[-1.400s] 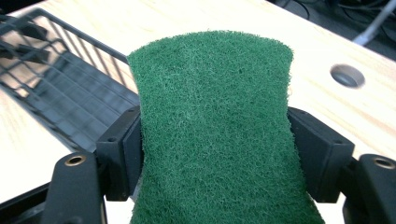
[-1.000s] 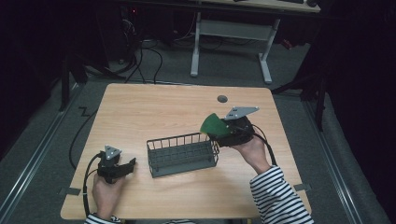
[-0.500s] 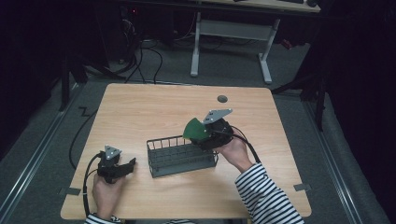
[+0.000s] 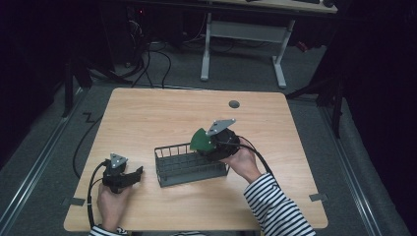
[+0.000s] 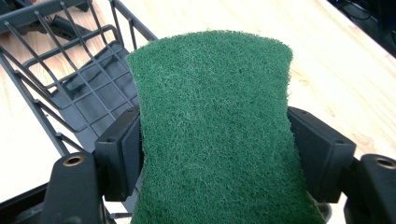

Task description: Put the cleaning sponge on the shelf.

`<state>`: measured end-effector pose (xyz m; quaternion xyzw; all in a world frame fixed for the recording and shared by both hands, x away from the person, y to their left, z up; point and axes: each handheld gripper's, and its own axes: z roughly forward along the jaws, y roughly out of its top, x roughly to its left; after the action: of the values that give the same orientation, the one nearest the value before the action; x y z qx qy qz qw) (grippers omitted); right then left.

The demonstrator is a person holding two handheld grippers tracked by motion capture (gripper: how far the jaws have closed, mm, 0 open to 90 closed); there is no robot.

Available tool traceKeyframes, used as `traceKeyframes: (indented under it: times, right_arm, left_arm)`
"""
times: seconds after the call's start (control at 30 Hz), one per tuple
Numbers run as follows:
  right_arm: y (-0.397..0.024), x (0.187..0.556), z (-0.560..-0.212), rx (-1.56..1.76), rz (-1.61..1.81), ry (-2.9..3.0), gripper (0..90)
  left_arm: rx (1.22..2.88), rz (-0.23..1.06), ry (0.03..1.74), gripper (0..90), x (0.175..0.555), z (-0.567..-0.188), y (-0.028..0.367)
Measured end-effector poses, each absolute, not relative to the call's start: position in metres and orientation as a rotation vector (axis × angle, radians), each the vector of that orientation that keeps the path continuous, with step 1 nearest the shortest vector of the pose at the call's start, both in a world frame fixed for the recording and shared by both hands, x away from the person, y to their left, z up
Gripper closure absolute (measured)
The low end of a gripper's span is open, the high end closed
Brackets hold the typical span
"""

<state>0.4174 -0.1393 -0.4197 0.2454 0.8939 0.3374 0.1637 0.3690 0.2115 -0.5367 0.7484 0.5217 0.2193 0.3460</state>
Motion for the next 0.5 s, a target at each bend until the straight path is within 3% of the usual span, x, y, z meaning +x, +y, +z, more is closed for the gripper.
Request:
traceKeyframes:
  times: [0.5]
  right_arm:
    - [-0.1387,0.4200,-0.4282,0.709,0.930,2.585,25.6]
  left_arm:
    - [1.944,0.570,1.353,30.9,0.3690,-0.5367,0.2115]
